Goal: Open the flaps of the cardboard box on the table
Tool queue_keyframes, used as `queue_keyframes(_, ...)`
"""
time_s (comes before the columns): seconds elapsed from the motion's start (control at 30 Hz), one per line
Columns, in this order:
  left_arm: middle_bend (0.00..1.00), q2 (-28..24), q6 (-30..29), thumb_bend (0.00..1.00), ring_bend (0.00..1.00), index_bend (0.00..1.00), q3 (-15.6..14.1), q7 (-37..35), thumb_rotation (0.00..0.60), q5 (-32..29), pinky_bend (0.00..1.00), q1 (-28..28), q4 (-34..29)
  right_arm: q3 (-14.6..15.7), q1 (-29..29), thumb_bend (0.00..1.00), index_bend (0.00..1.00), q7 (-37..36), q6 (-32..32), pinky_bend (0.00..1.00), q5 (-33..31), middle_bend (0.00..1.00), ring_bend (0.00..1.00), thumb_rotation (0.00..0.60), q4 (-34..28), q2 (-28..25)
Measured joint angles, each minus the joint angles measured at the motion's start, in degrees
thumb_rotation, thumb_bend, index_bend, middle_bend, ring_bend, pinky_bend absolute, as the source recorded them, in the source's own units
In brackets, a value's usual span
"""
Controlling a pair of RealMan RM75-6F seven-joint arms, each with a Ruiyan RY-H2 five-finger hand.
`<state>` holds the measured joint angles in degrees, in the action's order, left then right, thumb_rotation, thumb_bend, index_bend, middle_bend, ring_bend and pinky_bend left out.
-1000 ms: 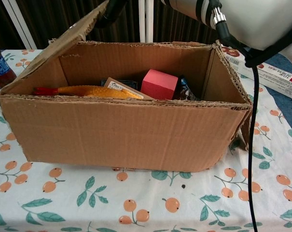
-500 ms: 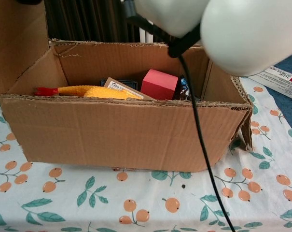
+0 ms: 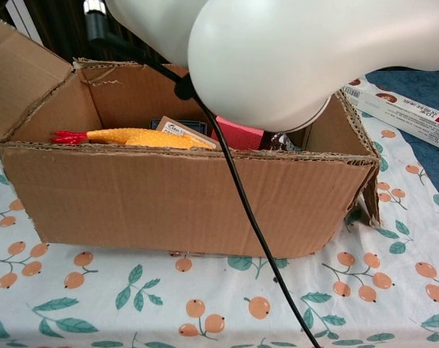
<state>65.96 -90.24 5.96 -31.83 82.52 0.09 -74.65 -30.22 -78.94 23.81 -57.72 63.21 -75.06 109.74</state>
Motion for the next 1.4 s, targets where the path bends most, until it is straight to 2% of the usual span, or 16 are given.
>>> queue_keyframes(0.27, 0.04, -0.26, -0.28, 0.09, 0.06, 0.01, 0.00, 0.40, 0.600, 0.61, 0.17, 0.00, -0.63, 1.76, 2.69, 0.08, 0.00, -0.43, -1.26, 0.00, 2.00, 0.00, 0.00, 0.600, -2.75, -4.05)
queue_keyframes(0.47, 0.04, -0.53, -1.08, 0.09, 0.06, 0.01, 0.30, 0.90, 0.600, 0.96, 0.17, 0.01, -1.10, 3.10, 7.87, 0.08, 0.00, 0.54, -3.07, 0.00, 4.20, 0.00, 0.00, 0.600, -8.49, -14.54)
queue_keyframes(0.57, 0.04, -0.68, -1.57, 0.09, 0.06, 0.01, 0.38, 1.75, 0.600, 1.28, 0.17, 0.02, -1.31, 4.18, 12.07, 0.08, 0.00, 1.54, -3.38, 0.00, 3.87, 0.00, 0.00, 0.600, -13.15, -22.60)
queue_keyframes(0.73, 0.04, -0.65, -2.82, 0.09, 0.06, 0.01, 0.49, 3.77, 0.600, 2.32, 0.17, -0.09, -2.09, 7.48, 21.33, 0.08, 0.00, 3.53, -2.90, 0.00, -0.60, 0.00, 0.00, 0.600, -24.19, -40.13)
queue_keyframes(0.83, 0.04, -0.35, -3.30, 0.09, 0.06, 0.01, 0.40, 4.91, 0.600, 3.07, 0.17, -0.25, -2.55, 10.89, 29.12, 0.08, 0.00, 2.94, -3.00, 0.00, -2.84, 0.00, 0.00, 0.600, -30.71, -51.05)
queue_keyframes(0.93, 0.04, -0.14, -3.43, 0.09, 0.06, 0.01, 0.17, 6.28, 0.600, 3.78, 0.17, -0.50, -3.02, 15.40, 38.39, 0.08, 0.00, -0.13, -4.31, 0.00, -2.40, 0.00, 0.00, 0.600, -34.94, -58.54)
queue_keyframes(1.07, 0.04, -0.45, -3.29, 0.09, 0.06, 0.01, -0.42, 8.58, 0.600, 4.74, 0.17, -0.75, -3.70, 22.40, 50.66, 0.08, 0.00, -6.44, -9.49, 0.00, 3.52, 0.00, 0.00, 0.600, -36.62, -61.49)
queue_keyframes(1.23, 0.04, -2.10, -2.58, 0.09, 0.06, 0.01, -2.26, 12.98, 0.600, 7.54, 0.17, -1.16, -4.15, 31.64, 64.87, 0.07, 0.00, -12.61, -20.86, 0.00, 14.14, 0.00, 0.00, 0.600, -34.00, -58.63)
queue_keyframes(1.3, 0.04, -2.69, -2.45, 0.09, 0.06, 0.01, -3.14, 14.91, 0.600, 9.04, 0.17, -1.29, -4.24, 34.22, 68.77, 0.07, 0.00, -14.52, -24.36, 0.00, 16.74, 0.00, 0.00, 0.600, -31.70, -55.90)
queue_keyframes(1.4, 0.04, -3.42, -2.10, 0.09, 0.06, 0.01, -5.10, 16.03, 0.600, 11.33, 0.17, -1.37, -4.42, 35.41, 71.53, 0.07, 0.00, -15.83, -27.67, 0.00, 19.34, 0.00, 0.00, 0.600, -28.31, -53.08)
